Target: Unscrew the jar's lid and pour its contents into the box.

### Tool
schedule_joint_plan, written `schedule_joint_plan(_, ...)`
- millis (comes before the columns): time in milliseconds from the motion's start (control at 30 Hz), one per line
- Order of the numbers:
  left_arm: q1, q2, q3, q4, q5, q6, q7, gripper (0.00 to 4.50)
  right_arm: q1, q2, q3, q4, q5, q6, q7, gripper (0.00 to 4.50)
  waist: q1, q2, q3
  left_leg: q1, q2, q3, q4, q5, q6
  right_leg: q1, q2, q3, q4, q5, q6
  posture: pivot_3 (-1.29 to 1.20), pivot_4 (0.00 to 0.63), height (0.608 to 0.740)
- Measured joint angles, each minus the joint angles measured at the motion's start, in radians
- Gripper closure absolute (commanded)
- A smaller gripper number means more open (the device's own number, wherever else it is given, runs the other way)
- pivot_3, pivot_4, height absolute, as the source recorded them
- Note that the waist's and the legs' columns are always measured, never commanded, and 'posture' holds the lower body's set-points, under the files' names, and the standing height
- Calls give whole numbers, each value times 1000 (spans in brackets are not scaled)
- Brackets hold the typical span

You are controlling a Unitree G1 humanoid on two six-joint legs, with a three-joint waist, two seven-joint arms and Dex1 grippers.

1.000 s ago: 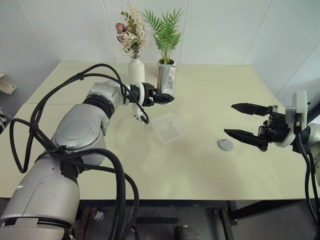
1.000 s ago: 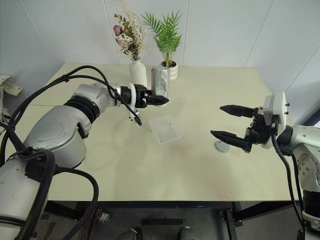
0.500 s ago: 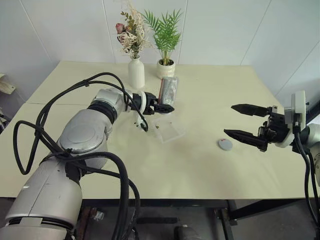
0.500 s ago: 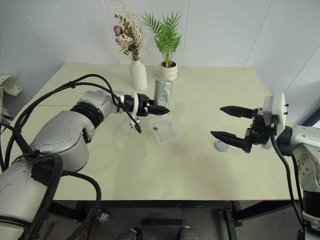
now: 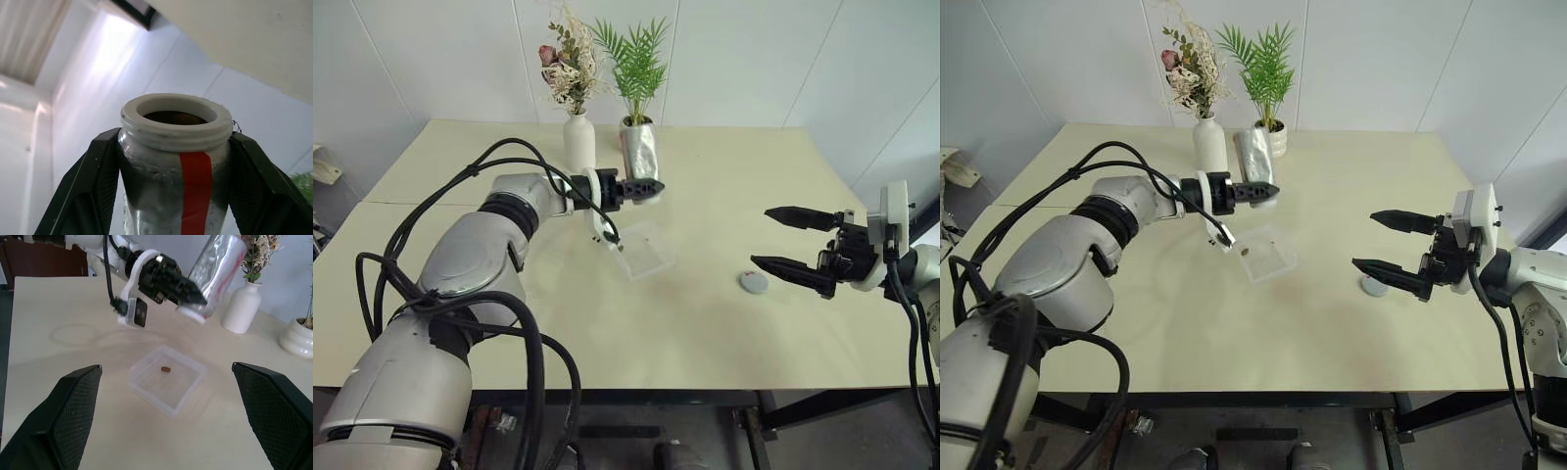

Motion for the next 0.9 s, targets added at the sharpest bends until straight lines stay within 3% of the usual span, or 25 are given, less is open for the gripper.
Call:
schedule_joint_plan(233, 157, 23, 520, 18, -541, -259, -552, 1889, 2, -18, -2, -4, 1, 0, -1, 0, 0, 1, 0, 1, 0, 1, 1, 0, 1, 1, 0, 0, 1, 0, 0, 0, 150, 740)
schedule_joint_plan(500, 323, -78, 1134, -27, -1230, -142, -1262, 1889, 1, -22, -3, -4, 18, 7, 11, 0, 0, 2, -1, 2, 0, 1, 5, 1, 1, 2, 0, 0, 6, 0, 0, 0, 150, 740)
schedule_joint_plan(733, 420, -107, 1400, -104, -1535, 62, -1483, 1889, 2, -22, -9, -5, 81, 20, 56, 0, -4, 2, -1, 6, 0, 0, 8, 2, 4, 8, 0, 0, 8, 2, 2, 0, 150, 740)
schedule_joint_plan(900, 542, -106, 1454, -179, -1602, 158, -1530, 1889, 10, -27, -9, -5, 103, 26, 113, 0, -5, 2, -1, 13, 0, -1, 8, 2, 4, 16, 0, -1, 4, 2, 2, 0, 150, 740)
